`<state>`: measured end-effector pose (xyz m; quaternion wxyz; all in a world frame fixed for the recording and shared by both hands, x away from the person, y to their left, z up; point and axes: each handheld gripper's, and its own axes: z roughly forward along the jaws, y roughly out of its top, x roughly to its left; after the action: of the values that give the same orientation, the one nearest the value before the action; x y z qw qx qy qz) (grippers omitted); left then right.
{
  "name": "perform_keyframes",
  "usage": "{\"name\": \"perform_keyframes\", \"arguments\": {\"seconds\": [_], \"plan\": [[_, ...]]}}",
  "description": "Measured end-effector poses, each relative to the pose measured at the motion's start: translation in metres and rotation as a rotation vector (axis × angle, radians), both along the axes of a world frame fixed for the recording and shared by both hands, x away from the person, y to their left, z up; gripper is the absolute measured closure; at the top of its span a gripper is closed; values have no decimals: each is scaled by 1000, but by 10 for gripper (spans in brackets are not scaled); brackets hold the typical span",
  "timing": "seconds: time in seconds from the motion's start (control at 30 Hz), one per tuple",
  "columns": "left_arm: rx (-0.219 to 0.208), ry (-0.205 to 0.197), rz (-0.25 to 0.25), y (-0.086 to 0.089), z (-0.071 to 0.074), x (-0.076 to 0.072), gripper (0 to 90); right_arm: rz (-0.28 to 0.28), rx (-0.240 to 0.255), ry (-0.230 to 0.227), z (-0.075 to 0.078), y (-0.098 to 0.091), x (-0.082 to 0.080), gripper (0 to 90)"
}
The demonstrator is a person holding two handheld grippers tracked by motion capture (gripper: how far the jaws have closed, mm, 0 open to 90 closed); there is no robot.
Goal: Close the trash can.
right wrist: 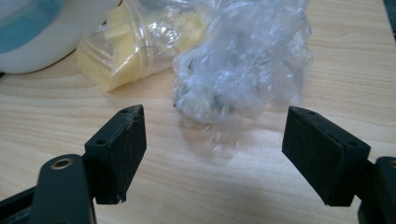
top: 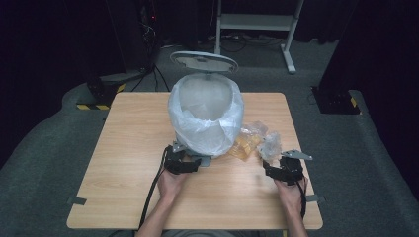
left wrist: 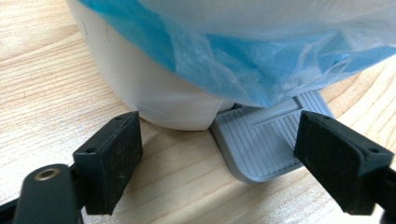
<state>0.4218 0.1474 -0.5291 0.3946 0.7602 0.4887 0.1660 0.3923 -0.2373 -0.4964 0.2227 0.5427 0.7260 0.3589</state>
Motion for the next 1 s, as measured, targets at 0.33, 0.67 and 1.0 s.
{"name": "perform_keyframes", "arguments": {"seconds": [0.33,0.67,1.0], "plan": [[-5,-3,2,0,0,0,179,-36,-49,-37,15,5,21,190],[-5,-2,2,0,0,-1,183,-23,-59,35,4,16,53,186],[-6,-2,3,0,0,-1,184,18,-82,122,-19,17,65,424]]}}
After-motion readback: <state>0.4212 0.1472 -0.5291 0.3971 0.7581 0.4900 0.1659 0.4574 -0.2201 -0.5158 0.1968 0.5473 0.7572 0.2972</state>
